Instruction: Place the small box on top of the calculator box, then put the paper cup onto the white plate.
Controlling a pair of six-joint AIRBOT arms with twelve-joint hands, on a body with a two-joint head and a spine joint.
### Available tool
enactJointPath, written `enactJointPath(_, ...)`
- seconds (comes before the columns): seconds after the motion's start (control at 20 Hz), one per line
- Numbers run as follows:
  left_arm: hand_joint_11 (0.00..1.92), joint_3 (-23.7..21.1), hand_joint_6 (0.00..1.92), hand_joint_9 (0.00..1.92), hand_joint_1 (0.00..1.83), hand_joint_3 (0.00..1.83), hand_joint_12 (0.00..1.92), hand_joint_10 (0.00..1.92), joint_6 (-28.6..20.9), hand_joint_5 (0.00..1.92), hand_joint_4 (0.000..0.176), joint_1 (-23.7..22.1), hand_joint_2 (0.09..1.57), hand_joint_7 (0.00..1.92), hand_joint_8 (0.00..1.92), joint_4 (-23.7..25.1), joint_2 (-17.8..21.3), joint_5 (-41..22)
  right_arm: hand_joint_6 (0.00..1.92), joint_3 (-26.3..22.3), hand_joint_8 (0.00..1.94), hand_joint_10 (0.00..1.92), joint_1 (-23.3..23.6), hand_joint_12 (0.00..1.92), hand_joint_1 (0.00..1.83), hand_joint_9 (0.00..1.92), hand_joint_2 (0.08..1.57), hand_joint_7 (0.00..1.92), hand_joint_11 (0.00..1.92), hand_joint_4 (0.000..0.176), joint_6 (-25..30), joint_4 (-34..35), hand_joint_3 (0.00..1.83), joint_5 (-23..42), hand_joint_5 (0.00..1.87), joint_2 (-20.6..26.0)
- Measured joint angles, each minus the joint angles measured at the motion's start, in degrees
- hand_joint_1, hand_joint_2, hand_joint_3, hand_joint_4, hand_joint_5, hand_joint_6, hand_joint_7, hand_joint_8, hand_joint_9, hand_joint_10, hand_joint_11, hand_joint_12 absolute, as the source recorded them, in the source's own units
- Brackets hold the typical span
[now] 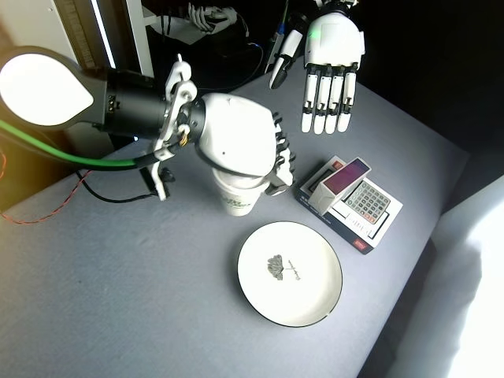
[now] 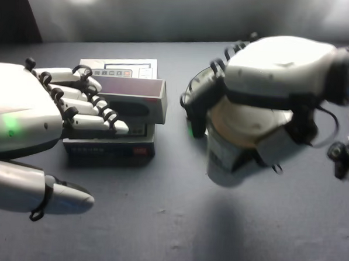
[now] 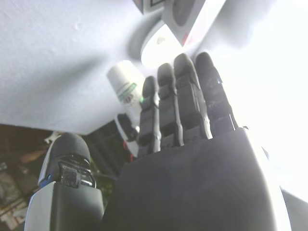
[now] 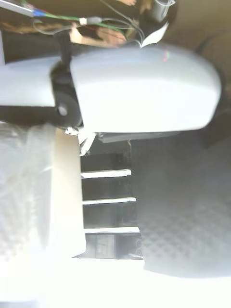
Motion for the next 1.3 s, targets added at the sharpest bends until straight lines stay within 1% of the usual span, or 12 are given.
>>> enactJointPath(0.15, 0.00, 0.00, 0.00, 0.28, 0.00, 0.00, 0.42, 0.00, 0.00, 0.27, 0.000, -0.02, 1.24, 0.31, 0.00, 0.11, 0.00, 0.24, 1.07, 4.68, 0.91, 1.16, 1.62, 1.04, 1.38, 0.90, 1.11, 1.00, 0.72, 0.000, -2.64, 0.02, 0.00, 0.13, 0.91, -2.93)
enactJointPath(0.25, 0.00, 0.00, 0.00, 0.26, 0.00, 0.00, 0.34, 0.00, 0.00, 0.25, 0.000, -0.22, 1.24, 0.29, 0.00, 0.24, 0.00, 0.42, 1.11, 8.22, 0.96, 1.20, 2.01, 1.04, 1.37, 0.88, 1.13, 0.97, 0.70, 0.000, -4.02, 0.09, 0.00, 0.26, 0.90, -5.03)
enactJointPath(0.4, 0.00, 0.02, 0.00, 0.29, 0.02, 0.00, 0.45, 0.00, 0.00, 0.29, 0.000, -0.22, 1.25, 0.33, 0.00, 0.33, 0.00, 0.48, 1.15, 12.70, 1.00, 1.23, 1.97, 1.03, 1.37, 0.84, 1.14, 0.95, 0.67, 0.000, -4.70, 0.15, 0.00, -0.13, 0.88, -7.43)
enactJointPath(0.5, 0.00, 0.02, 0.00, 0.22, 0.00, 0.00, 0.30, 0.00, 0.00, 0.22, 0.000, -0.46, 1.25, 0.26, 0.00, 0.42, 0.00, 0.59, 1.13, 14.91, 0.97, 1.21, 1.49, 1.02, 1.37, 0.86, 1.13, 0.97, 0.69, 0.000, -5.68, 0.17, 0.00, 0.68, 0.89, -8.63)
enactJointPath(0.75, 0.00, 0.24, 0.00, 0.30, 0.01, 0.00, 0.44, 0.01, 0.00, 0.29, 0.000, -0.55, 1.25, 0.33, 0.01, 0.66, -0.07, 0.61, 1.14, 20.52, 0.99, 1.22, -0.68, 1.03, 1.37, 0.86, 1.13, 0.95, 0.67, 0.000, -6.32, 0.11, 0.00, 1.66, 0.88, -12.09)
enactJointPath(0.95, 0.00, 0.26, 0.00, 0.31, 0.01, 0.00, 0.46, 0.00, 0.00, 0.30, 0.000, -0.55, 1.26, 0.34, 0.00, 0.66, -0.07, 0.66, 1.13, 21.84, 0.95, 1.19, -1.77, 1.05, 1.37, 0.87, 1.13, 0.98, 0.71, 0.000, -6.45, -0.02, 0.00, 2.91, 0.89, -12.81)
enactJointPath(1.0, 0.00, 0.31, 0.00, 0.28, 0.00, 0.00, 0.41, 0.00, 0.00, 0.27, 0.000, -0.55, 1.26, 0.31, 0.00, 0.66, -0.07, 0.66, 1.13, 21.84, 0.94, 1.20, -1.77, 1.05, 1.37, 0.86, 1.13, 0.99, 0.70, 0.000, -6.43, -0.02, 0.00, 2.91, 0.89, -12.83)
enactJointPath(1.05, 0.00, 0.31, 0.00, 0.30, 0.02, 0.00, 0.46, 0.00, 0.00, 0.29, 0.000, -0.57, 1.26, 0.33, 0.00, 0.66, -0.07, 0.59, 1.17, 21.84, 0.93, 1.21, -1.92, 1.05, 1.37, 0.85, 1.13, 0.99, 0.69, 0.000, -6.43, 0.00, 0.00, 3.06, 0.86, -12.85)
enactJointPath(1.15, 0.00, 0.31, 0.00, 0.29, 0.00, 0.00, 0.42, 0.00, 0.00, 0.28, 0.000, -0.57, 1.26, 0.32, 0.00, 0.68, -0.07, 0.68, 1.25, 21.88, 1.02, 1.30, -1.99, 1.07, 1.36, 0.81, 1.16, 0.94, 0.63, 0.000, -6.43, 0.02, 0.00, 3.30, 0.79, -12.96)
enactJointPath(1.2, 0.00, 0.31, 0.00, 0.28, 0.00, 0.00, 0.41, 0.00, 0.00, 0.27, 0.000, -0.57, 1.27, 0.31, 0.00, 0.66, -0.07, 0.68, 1.31, 21.88, 1.11, 0.80, -1.99, 1.11, 1.22, 0.76, 1.19, 0.91, 0.56, 0.000, -6.45, -0.04, 0.00, 3.34, 0.76, -12.96)
enactJointPath(1.25, 0.00, 0.31, 0.00, 0.27, 0.00, 0.00, 0.38, 0.00, 0.00, 0.26, 0.000, -0.57, 1.27, 0.30, 0.00, 0.66, -0.07, 0.72, 1.33, 22.01, 1.13, 0.52, -1.99, 1.15, 1.20, 0.80, 1.20, 0.91, 0.51, 0.000, -6.40, 0.02, 0.00, 3.41, 0.74, -12.98)
enactJointPath(1.3, 0.00, 0.31, 0.00, 0.27, 0.00, 0.00, 0.38, 0.00, 0.00, 0.26, 0.000, -0.57, 1.27, 0.30, 0.00, 0.68, -0.07, 0.76, 0.63, 22.12, 0.59, 0.39, -1.99, 1.15, 1.28, 0.79, 1.13, 0.81, 0.45, 0.000, -6.38, 0.04, 0.00, 3.45, 0.69, -13.07)
